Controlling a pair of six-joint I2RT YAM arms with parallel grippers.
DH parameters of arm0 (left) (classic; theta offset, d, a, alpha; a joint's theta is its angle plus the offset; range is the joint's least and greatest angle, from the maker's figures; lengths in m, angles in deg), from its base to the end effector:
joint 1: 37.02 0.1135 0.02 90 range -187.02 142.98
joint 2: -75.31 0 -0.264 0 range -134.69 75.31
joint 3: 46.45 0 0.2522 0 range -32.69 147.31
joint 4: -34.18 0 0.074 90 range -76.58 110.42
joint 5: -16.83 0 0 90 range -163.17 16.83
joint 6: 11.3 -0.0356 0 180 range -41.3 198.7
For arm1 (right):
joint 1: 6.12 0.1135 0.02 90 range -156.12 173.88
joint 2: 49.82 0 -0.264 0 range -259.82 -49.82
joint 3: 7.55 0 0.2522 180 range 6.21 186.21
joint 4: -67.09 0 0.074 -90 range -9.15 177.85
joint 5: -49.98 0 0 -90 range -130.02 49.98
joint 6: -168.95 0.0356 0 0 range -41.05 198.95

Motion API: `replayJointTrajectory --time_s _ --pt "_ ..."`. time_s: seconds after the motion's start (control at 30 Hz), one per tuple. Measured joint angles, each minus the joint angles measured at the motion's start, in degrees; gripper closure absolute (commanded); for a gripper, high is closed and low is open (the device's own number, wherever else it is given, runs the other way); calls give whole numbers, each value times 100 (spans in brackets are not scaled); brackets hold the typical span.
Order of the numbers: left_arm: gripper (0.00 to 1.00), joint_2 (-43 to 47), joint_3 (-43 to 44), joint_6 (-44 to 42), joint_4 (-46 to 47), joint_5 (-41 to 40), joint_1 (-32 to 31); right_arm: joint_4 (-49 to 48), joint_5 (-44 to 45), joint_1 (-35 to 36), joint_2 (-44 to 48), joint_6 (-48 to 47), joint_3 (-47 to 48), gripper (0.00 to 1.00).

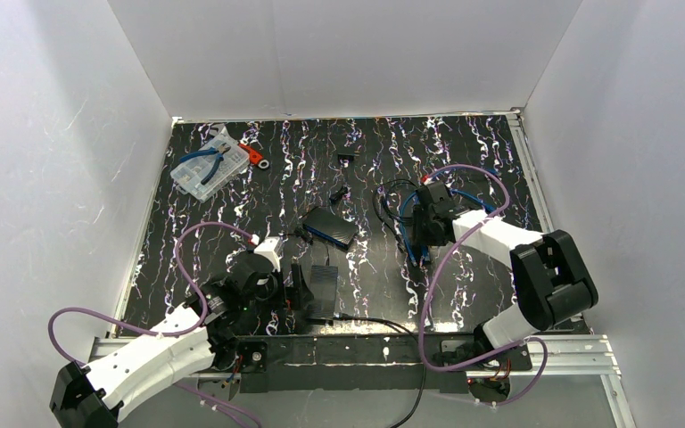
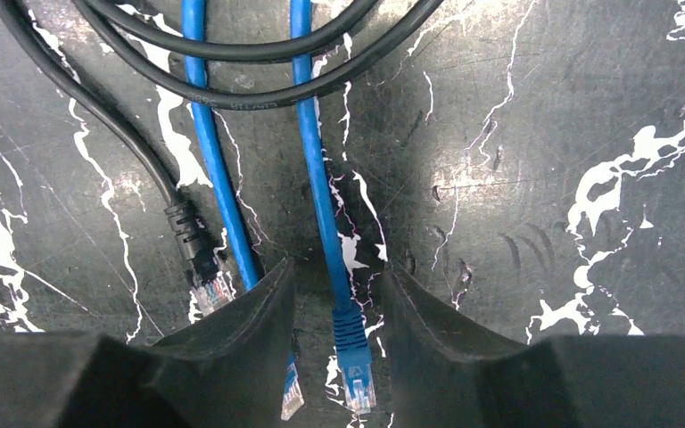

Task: Insert the plug into the switch port
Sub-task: Pick up the connector from the center of the board.

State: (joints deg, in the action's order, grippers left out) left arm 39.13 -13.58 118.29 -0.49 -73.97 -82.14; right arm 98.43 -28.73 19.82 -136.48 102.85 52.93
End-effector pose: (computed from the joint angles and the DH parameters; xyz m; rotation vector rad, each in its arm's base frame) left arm 0.1027 -0.1024 0.1873 0.1055 2.3502 -0.7612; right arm 0.2633 0.1203 0.1739 0.0280 2.5470 0.0843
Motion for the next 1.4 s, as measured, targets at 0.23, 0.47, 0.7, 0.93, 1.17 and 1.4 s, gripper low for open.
replayJointTrajectory --time_s 0.23,0.47,0.7,0.93,1.17,1.4 --pt "0 -90 0 -2 76 20 0 -87 -94 -68 -120 55 -7 72" --pt "0 -219 0 -7 120 44 0 -109 -105 -103 -136 127 -13 99" --pt "1 -212 0 -7 120 116 0 -26 92 -203 39 188 -107 99" --pt "1 0 2 48 144 487 0 470 1261 -348 1547 472 -162 99" --pt "1 -396 922 -22 610 1375 0 636 791 348 3484 745 -345 99" --pt "10 -1191 1530 -61 1246 1799 -2 804 984 2076 3556 1462 46 99"
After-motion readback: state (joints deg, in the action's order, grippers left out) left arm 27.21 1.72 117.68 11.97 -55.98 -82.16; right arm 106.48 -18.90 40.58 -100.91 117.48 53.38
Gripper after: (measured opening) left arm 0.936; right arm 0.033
